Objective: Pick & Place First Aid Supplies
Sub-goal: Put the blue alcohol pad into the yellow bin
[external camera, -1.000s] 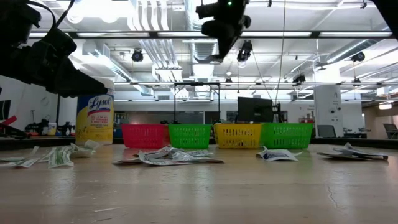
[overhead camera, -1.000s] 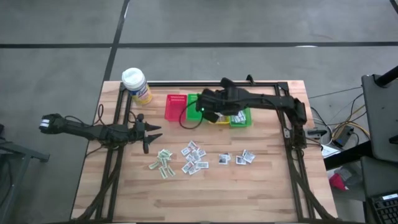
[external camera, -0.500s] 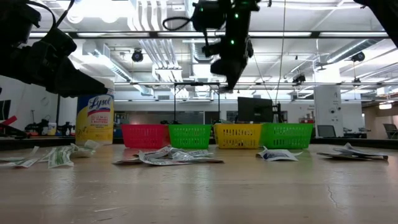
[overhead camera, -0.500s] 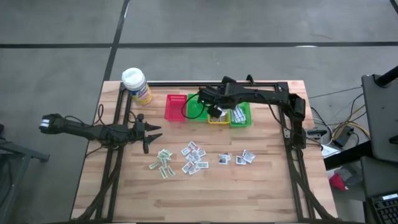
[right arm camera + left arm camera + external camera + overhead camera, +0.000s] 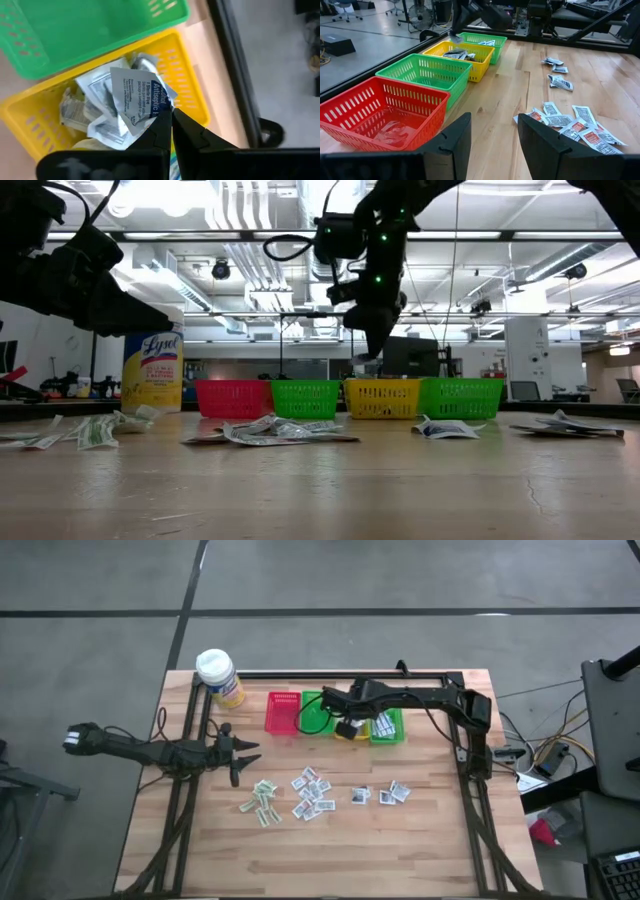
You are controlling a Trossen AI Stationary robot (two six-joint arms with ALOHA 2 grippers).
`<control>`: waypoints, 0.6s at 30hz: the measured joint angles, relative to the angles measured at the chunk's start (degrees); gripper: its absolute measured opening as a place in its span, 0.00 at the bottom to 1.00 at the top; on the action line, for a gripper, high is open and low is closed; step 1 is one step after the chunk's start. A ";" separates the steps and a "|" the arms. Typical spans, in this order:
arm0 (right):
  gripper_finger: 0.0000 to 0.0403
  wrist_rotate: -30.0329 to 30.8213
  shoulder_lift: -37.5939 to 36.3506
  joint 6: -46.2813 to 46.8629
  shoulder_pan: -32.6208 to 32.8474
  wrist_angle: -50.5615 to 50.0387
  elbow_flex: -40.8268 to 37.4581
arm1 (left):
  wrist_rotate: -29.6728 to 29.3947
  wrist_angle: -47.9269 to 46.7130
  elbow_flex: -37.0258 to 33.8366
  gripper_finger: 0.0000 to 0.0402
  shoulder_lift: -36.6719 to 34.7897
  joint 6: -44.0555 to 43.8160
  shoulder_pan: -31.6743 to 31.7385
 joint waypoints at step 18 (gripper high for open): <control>0.02 -13.63 0.00 -2.03 -4.25 2.32 -5.59 | 0.00 -0.02 0.02 0.39 0.00 0.00 0.00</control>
